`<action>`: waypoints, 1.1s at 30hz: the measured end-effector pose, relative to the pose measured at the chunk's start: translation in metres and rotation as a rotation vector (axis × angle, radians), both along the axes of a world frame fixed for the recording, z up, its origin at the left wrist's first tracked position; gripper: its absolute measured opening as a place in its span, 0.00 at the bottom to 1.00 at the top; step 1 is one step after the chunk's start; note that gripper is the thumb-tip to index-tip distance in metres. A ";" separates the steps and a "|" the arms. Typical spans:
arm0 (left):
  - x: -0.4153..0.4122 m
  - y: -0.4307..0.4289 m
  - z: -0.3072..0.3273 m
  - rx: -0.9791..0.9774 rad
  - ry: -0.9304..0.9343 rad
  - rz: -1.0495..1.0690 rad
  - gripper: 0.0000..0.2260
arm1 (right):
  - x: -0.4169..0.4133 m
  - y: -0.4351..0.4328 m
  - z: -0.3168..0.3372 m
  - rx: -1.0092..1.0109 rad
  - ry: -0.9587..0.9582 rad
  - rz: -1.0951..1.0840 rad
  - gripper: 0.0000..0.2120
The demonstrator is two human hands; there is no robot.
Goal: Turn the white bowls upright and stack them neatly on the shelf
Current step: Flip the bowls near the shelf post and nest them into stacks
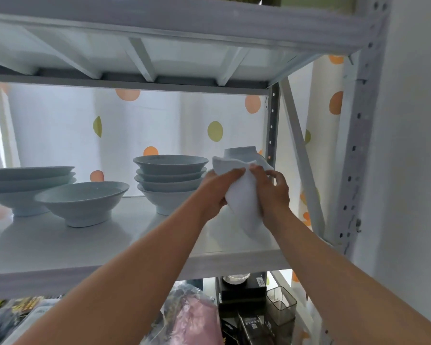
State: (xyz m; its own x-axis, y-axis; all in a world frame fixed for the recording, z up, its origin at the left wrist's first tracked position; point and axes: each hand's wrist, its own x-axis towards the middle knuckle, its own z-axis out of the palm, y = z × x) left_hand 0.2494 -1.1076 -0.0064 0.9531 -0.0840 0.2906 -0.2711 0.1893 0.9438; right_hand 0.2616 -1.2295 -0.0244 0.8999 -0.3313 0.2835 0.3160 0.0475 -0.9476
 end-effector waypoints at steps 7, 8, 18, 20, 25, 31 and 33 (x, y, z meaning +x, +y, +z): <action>-0.015 -0.014 0.034 0.447 -0.112 0.120 0.23 | -0.004 0.000 -0.012 0.191 0.058 0.189 0.30; -0.017 -0.014 0.036 0.522 -0.128 0.127 0.20 | -0.007 -0.001 -0.013 0.181 0.061 0.223 0.27; -0.036 -0.001 0.029 1.442 -0.431 0.299 0.15 | -0.007 -0.017 -0.024 -0.284 -0.146 0.031 0.34; -0.035 0.003 0.024 1.546 -0.482 0.269 0.13 | -0.002 -0.024 -0.029 -0.616 -0.365 -0.060 0.41; -0.035 0.012 0.013 1.663 -0.563 0.198 0.13 | 0.005 -0.034 -0.042 -1.064 -0.480 -0.096 0.27; -0.036 0.017 -0.002 1.789 -0.667 0.162 0.14 | -0.003 -0.038 -0.052 -1.214 -0.453 -0.156 0.12; -0.036 0.021 -0.004 1.787 -0.683 0.158 0.15 | -0.003 -0.035 -0.055 -1.208 -0.445 -0.155 0.10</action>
State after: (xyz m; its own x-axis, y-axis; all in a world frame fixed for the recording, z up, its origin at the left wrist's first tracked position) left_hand 0.2131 -1.0866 -0.0100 0.7590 -0.6013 0.2497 -0.5399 -0.7956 -0.2749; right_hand 0.2581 -1.2643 -0.0789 0.6271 0.2512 0.7374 0.5385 -0.8238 -0.1773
